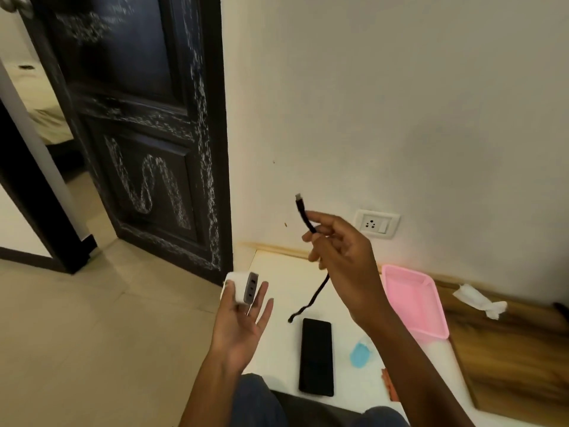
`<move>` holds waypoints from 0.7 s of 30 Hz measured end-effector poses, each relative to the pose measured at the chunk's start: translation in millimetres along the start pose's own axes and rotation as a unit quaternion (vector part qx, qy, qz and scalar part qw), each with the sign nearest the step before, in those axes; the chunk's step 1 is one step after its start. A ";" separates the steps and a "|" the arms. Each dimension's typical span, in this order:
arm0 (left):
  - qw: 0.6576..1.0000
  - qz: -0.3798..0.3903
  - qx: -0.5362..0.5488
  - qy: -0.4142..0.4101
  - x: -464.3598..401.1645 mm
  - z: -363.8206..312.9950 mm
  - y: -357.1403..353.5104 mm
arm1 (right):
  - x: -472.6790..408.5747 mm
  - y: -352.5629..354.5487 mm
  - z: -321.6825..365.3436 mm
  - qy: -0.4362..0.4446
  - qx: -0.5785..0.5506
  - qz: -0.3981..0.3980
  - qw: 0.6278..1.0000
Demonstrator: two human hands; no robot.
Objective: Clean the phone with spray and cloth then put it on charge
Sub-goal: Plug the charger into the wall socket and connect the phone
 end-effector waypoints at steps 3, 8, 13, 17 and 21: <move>0.999 0.043 -0.005 -0.002 22.8 -9.5 -34.0 | 29.3 -2.7 4.2 -0.014 0.001 0.015 1.000; 0.996 0.082 -0.029 0.002 54.3 -7.7 -67.3 | 61.5 -6.7 6.1 -0.014 0.013 -0.001 1.000; 0.992 0.111 -0.058 0.008 75.5 -3.5 -84.4 | 73.7 -4.5 12.0 0.005 0.089 -0.038 0.995; 0.985 0.144 -0.089 -0.014 85.3 -2.7 -97.2 | 77.7 -2.0 18.7 0.011 0.153 -0.065 0.986; 0.979 0.168 -0.113 -0.030 89.3 -3.8 -104.3 | 79.2 -1.0 26.2 0.022 0.171 -0.082 0.982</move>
Point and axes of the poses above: each hand's wrist, its own x-axis away from the middle knuckle, its own y-axis out of the back of the hand, z = x × y, the point moved 8 cm from there along -x, towards the middle knuckle, and after that the axes turned 5 degrees about x, right-handed, at the moved point
